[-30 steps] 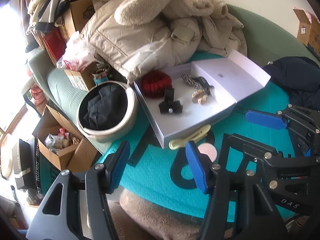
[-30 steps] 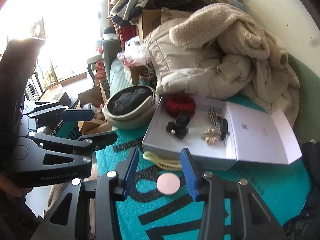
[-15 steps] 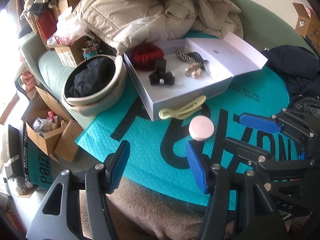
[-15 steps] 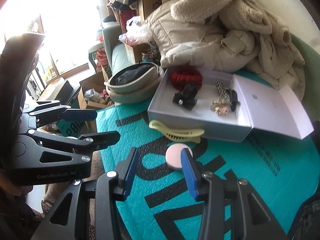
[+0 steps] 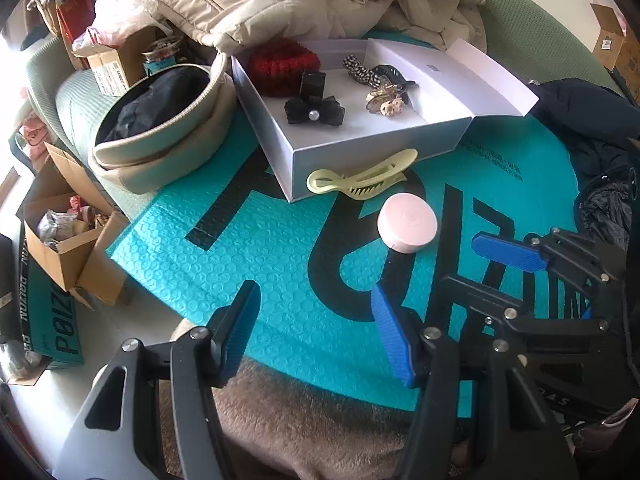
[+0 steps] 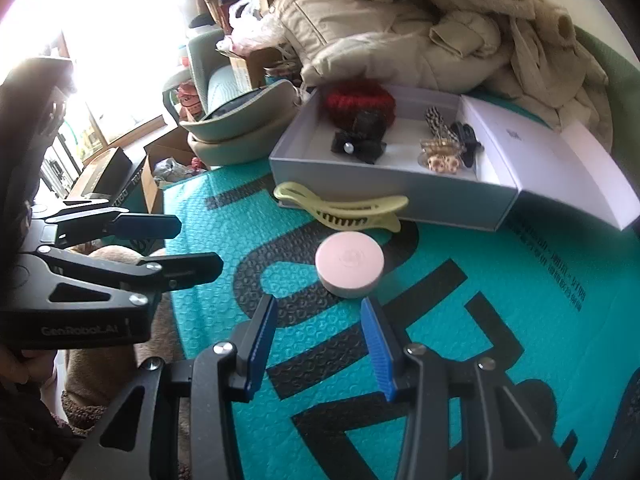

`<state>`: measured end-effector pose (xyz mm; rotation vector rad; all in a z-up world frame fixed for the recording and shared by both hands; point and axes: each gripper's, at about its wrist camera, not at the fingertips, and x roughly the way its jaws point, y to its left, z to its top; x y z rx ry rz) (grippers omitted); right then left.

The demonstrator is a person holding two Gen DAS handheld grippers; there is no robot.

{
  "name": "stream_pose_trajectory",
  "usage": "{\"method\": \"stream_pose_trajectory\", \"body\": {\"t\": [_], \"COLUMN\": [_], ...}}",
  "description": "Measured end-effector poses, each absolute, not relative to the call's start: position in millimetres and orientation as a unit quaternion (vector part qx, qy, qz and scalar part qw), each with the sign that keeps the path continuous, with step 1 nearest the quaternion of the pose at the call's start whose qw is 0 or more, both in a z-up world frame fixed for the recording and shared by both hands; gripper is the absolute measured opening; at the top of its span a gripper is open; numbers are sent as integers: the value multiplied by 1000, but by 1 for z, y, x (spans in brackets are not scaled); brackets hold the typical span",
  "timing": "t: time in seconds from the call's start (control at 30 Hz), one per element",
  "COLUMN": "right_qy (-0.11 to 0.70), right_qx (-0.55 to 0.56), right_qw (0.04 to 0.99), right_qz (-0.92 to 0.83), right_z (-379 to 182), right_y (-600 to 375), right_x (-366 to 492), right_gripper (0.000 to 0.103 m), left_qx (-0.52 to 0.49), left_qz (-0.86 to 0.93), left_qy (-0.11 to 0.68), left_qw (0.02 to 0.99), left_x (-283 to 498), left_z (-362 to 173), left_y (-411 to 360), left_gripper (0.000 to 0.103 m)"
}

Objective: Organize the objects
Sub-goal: 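Close right tool on the pink round compact while left tool approaches yellow claw clip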

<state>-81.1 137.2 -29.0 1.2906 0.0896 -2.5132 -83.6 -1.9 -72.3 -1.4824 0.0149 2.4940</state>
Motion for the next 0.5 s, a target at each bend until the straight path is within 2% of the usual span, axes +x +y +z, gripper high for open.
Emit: {"method": "stream_pose_trajectory", "body": {"t": [0.17,0.27,0.5], "right_qy": [30,37,31], "right_qx": [456,455,466], "right_qw": [152,145,146], "right_qz": [-876,-878,-872], "right_z": [-39,-43,-55], "right_y": [139,139,138], "right_x": [-93,-100,-120], "right_gripper": [44,56,56], "left_qx": [-515,-519,-522], "left_qz": [849,847,845], "left_qy": [-8,-5,2], "left_qw": [121,117,118], "left_x": [-100,-112,-135], "left_z": [-82,-88,-93], "left_y": [-4,-4,-1], "left_gripper": [56,56,56]}}
